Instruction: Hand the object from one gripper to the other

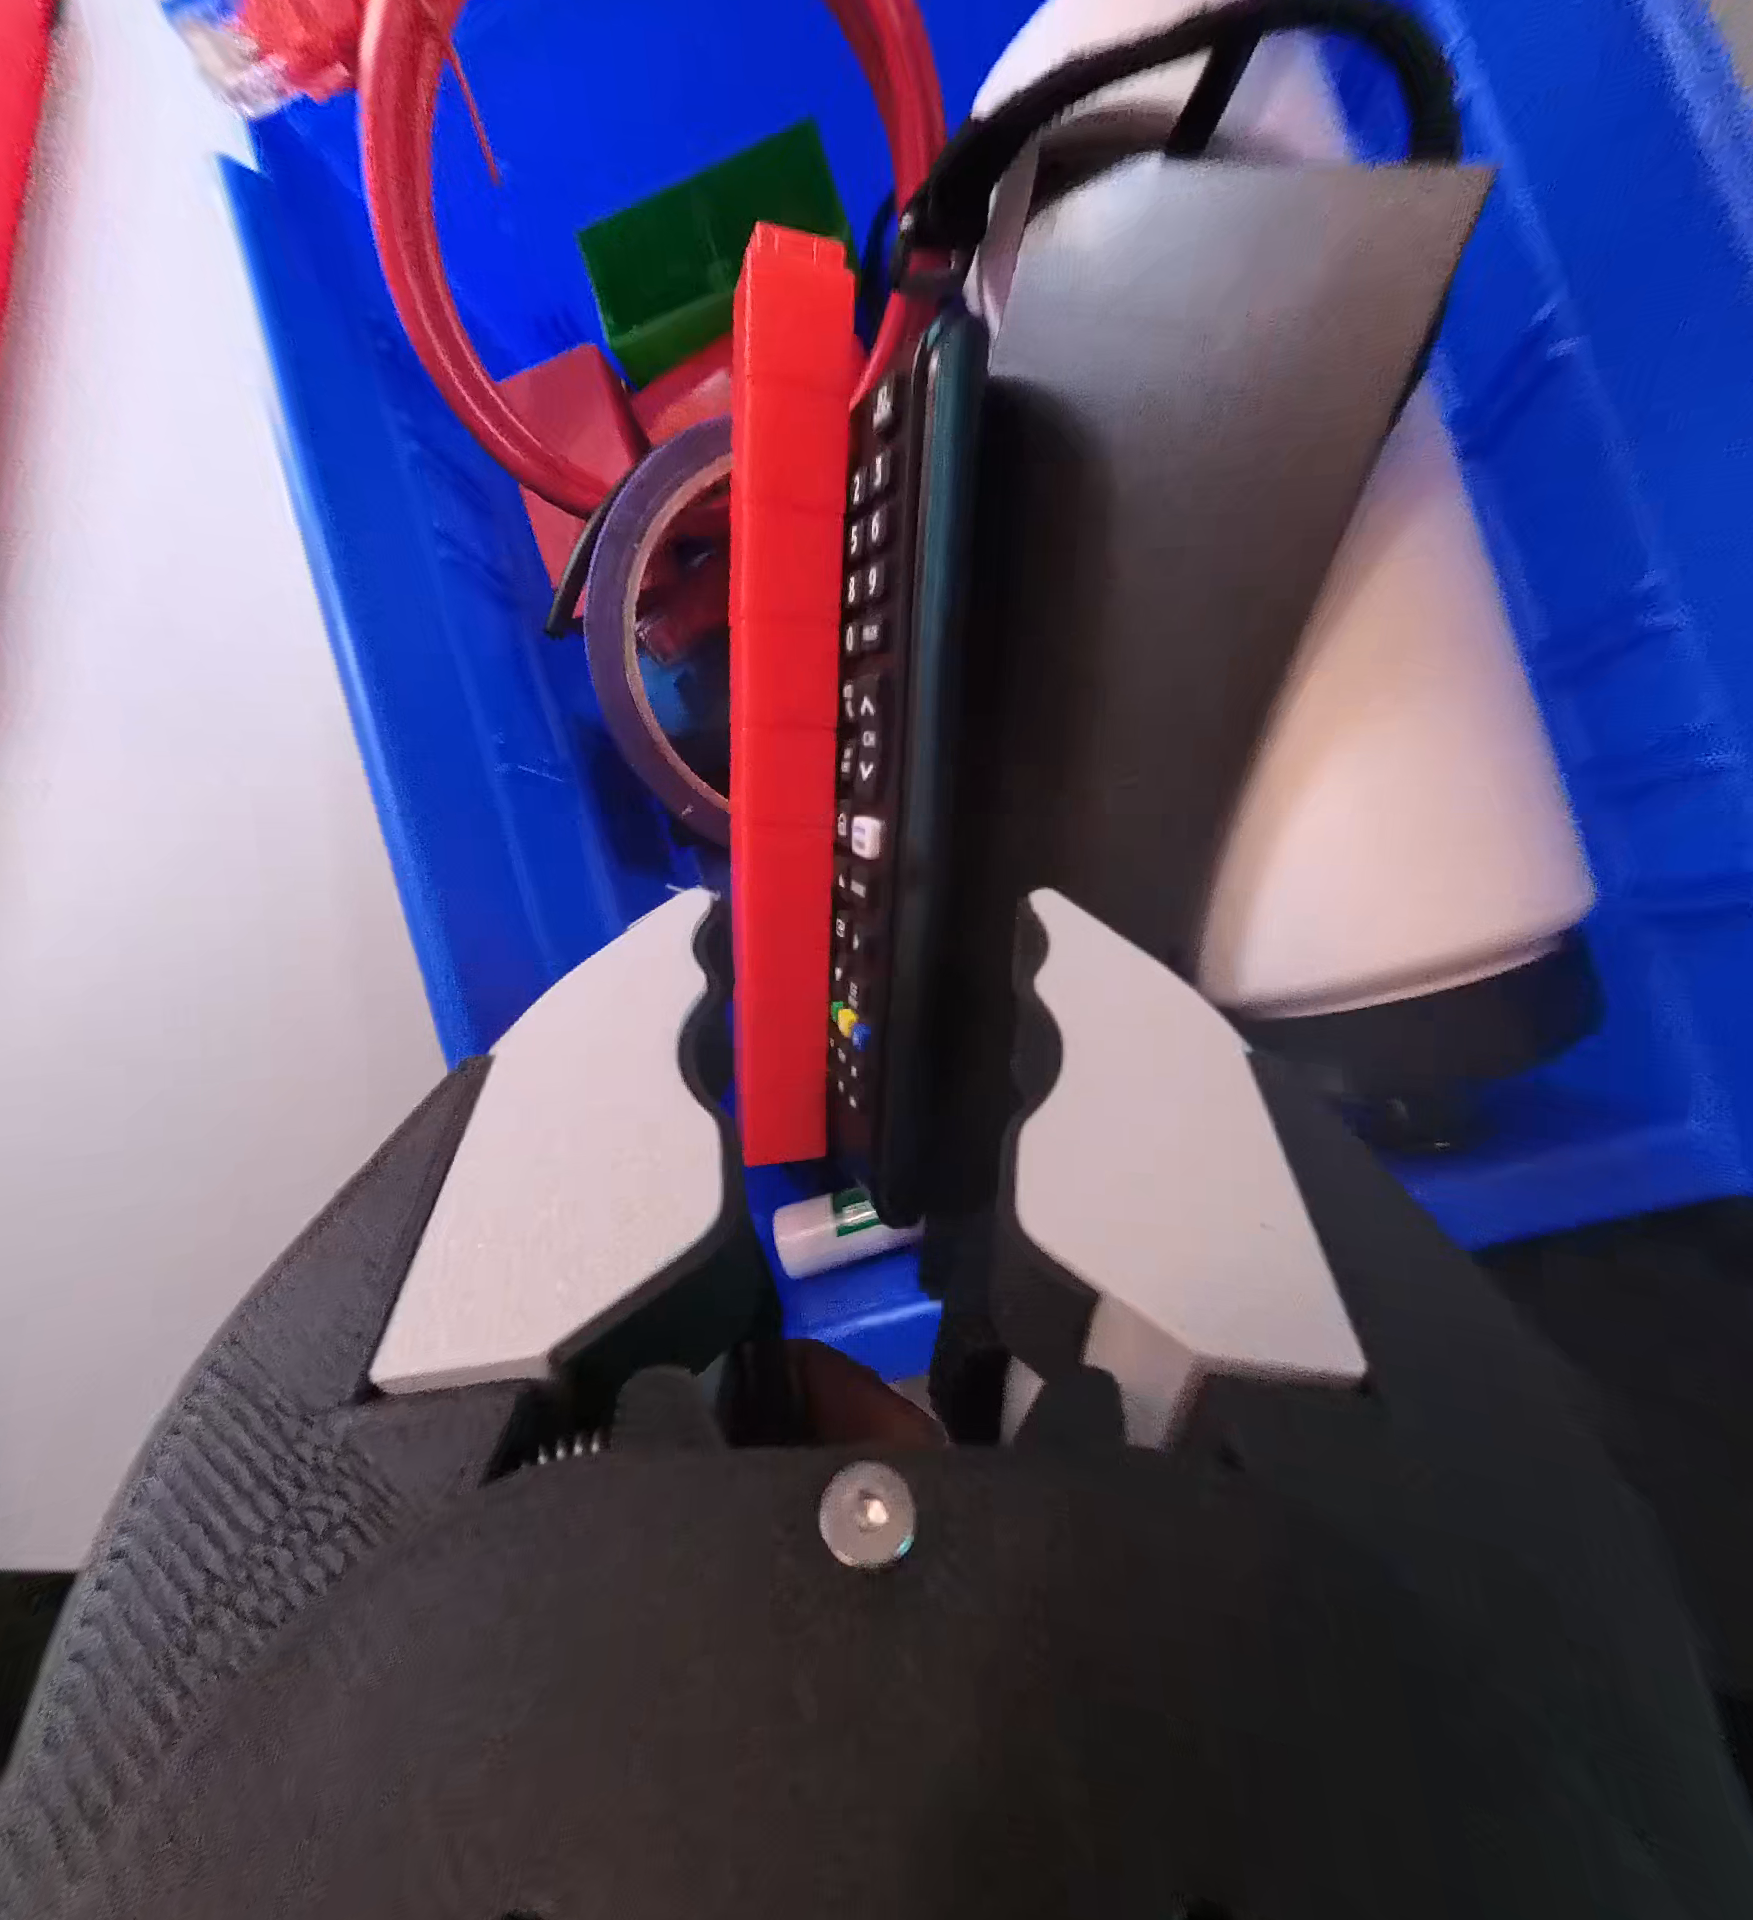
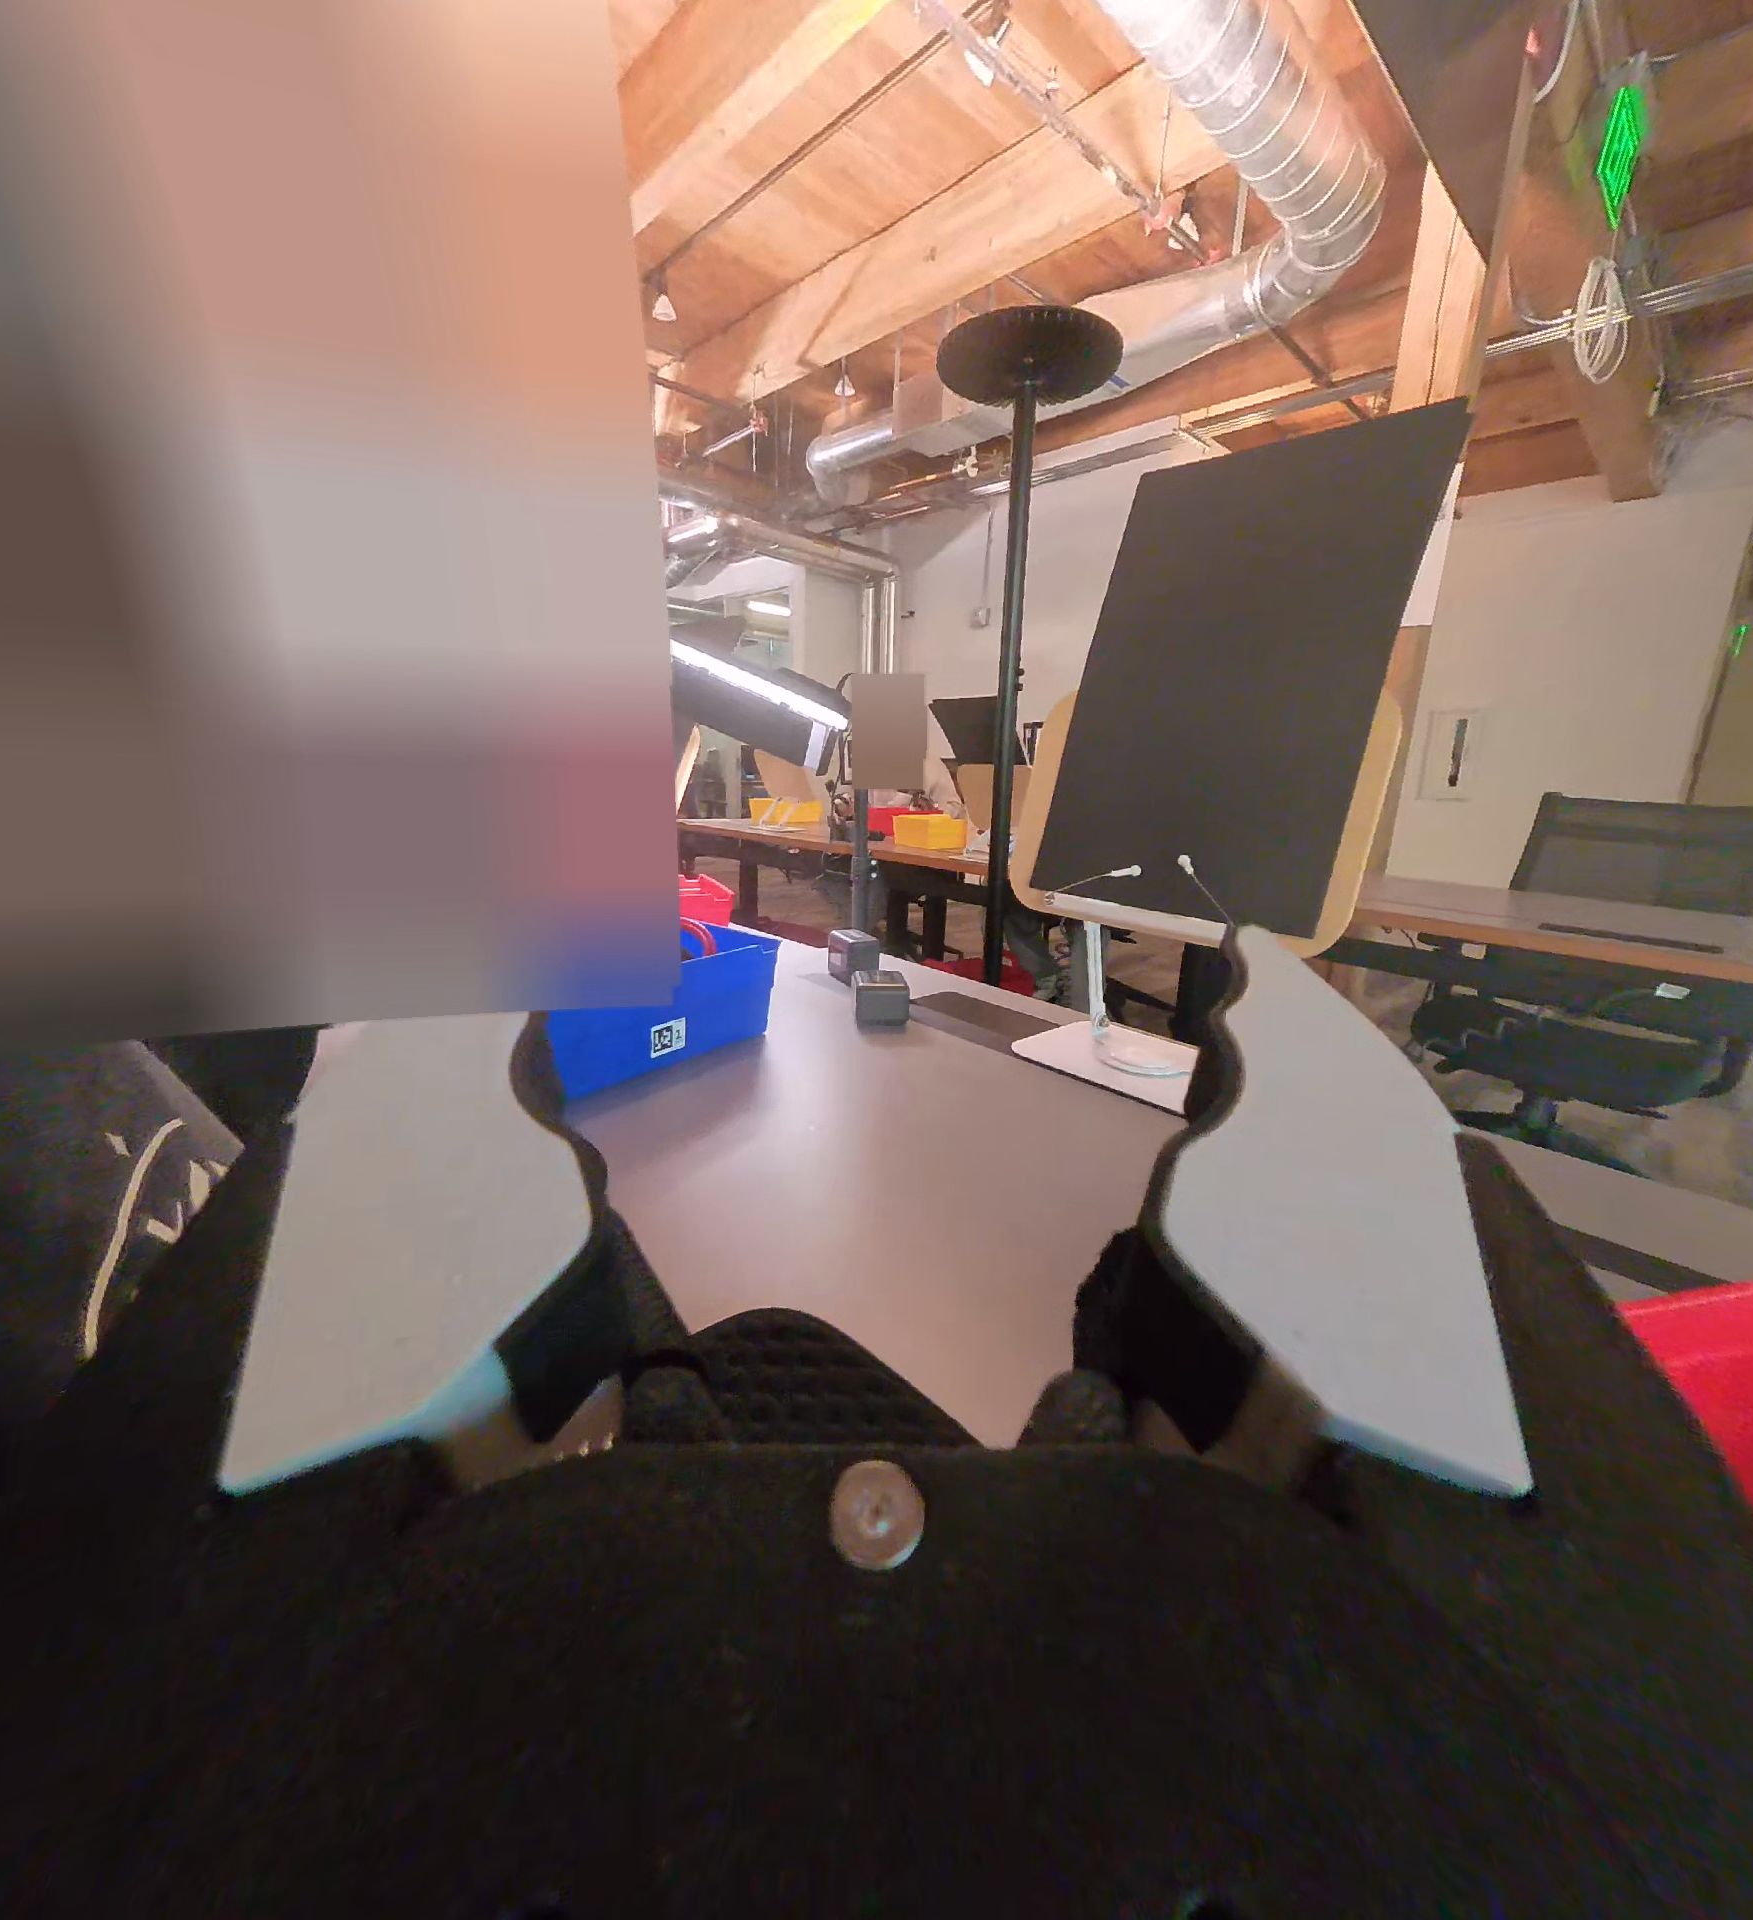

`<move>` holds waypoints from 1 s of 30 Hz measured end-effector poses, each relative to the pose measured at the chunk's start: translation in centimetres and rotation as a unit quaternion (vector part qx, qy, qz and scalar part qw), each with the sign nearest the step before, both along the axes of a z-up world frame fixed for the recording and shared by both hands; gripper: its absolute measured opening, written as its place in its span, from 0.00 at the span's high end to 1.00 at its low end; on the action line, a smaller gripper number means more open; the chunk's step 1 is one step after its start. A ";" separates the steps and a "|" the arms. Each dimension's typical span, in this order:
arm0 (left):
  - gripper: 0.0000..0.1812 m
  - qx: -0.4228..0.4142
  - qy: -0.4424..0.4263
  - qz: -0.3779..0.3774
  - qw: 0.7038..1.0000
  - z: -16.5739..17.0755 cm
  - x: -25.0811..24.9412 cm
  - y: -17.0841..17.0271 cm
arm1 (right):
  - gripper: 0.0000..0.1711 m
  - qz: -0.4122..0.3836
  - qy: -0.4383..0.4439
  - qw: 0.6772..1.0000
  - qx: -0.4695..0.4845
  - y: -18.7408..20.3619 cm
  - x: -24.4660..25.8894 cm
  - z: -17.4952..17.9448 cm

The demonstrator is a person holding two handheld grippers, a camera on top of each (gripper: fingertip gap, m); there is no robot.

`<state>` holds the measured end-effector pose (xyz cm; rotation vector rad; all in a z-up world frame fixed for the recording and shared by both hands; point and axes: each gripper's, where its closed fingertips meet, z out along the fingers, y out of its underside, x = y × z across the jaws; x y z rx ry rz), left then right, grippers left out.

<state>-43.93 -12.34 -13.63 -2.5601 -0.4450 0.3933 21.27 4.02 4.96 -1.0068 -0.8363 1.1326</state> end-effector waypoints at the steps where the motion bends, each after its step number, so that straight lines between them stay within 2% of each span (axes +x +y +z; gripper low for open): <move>1: 0.72 -0.017 0.003 -0.005 1.000 -0.4 -0.2 0.1 | 0.31 -0.003 0.000 1.000 0.002 0.0 0.1 0.0; 7: 0.77 -0.057 0.010 -0.016 0.998 -2.3 -1.2 0.4 | 0.31 -0.014 0.003 1.000 0.002 0.4 0.2 -0.1; 13: 0.78 -0.038 0.024 -0.036 0.998 -2.2 -0.9 0.6 | 0.31 -0.023 0.005 1.000 0.007 0.6 0.0 -0.1; 14: 0.89 -0.023 0.007 -0.045 0.999 -2.2 -0.2 0.9 | 0.31 -0.025 0.002 1.000 0.007 0.7 -0.1 -0.2; 20: 0.89 -0.003 0.043 -0.058 0.997 -2.0 0.2 1.1 | 0.31 -0.030 0.003 1.000 0.007 0.9 0.0 -0.2; 23: 0.89 0.045 0.064 -0.082 0.994 0.2 1.1 1.9 | 0.31 -0.034 0.009 0.999 0.007 0.9 0.0 -0.1; 26: 0.90 0.115 0.128 -0.107 0.979 4.0 2.0 2.9 | 0.32 -0.037 0.010 0.999 0.003 1.3 -0.3 -0.2; 30: 0.90 0.225 0.268 -0.143 0.926 10.6 4.9 4.5 | 0.33 -0.036 -0.015 0.999 -0.010 1.9 -2.3 -1.2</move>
